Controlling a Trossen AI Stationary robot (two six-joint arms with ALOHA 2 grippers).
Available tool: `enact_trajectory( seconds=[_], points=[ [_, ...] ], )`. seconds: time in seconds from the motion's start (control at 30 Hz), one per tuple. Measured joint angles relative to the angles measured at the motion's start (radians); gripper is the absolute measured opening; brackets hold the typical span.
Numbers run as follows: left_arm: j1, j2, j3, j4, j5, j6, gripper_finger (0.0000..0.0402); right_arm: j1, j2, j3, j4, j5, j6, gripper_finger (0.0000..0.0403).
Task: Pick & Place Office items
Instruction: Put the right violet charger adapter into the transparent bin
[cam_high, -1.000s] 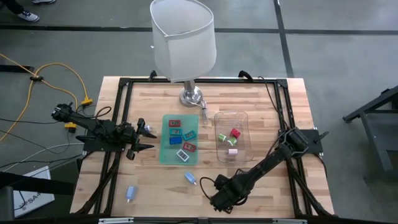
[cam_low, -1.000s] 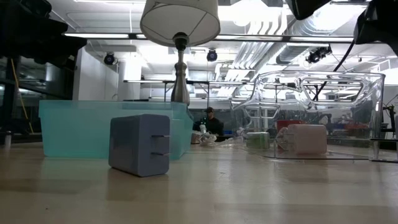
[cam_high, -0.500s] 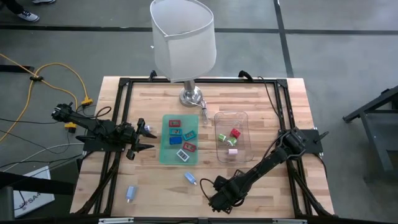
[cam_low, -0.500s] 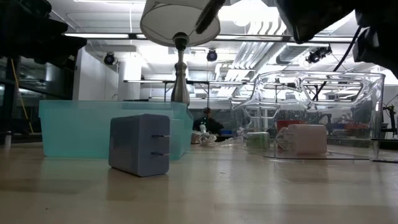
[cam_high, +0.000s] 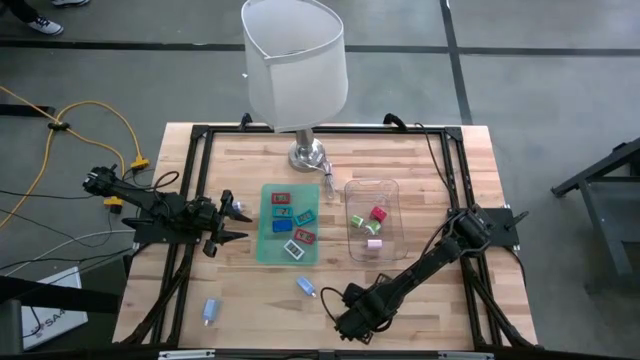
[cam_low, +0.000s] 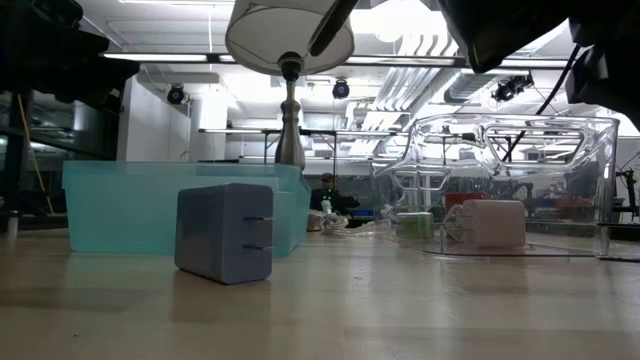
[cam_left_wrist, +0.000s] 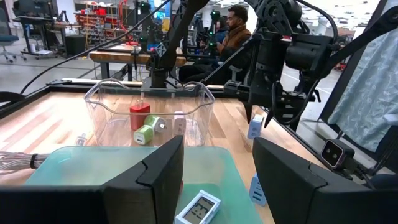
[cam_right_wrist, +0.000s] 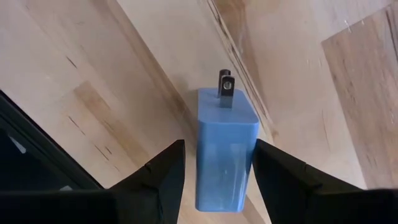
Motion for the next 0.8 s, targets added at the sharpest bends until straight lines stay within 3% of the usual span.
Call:
enact_trajectory(
  seconds=[0.17,0.47,0.8],
  points=[
    [0.000,0.000,0.000,0.000,0.000,0.000,0.0186,0.000,0.000,0.000,-0.001,0.004,0.000,0.0166],
    [0.000,0.000,0.000,0.000,0.000,0.000,0.0186,-0.002,-0.001,0.000,-0.001,0.007,0.000,0.0119],
    [0.000,0.000,0.000,0.000,0.000,0.000,0.0186,-0.002,-0.001,0.000,0.000,0.007,-0.007,0.0118]
  ],
)
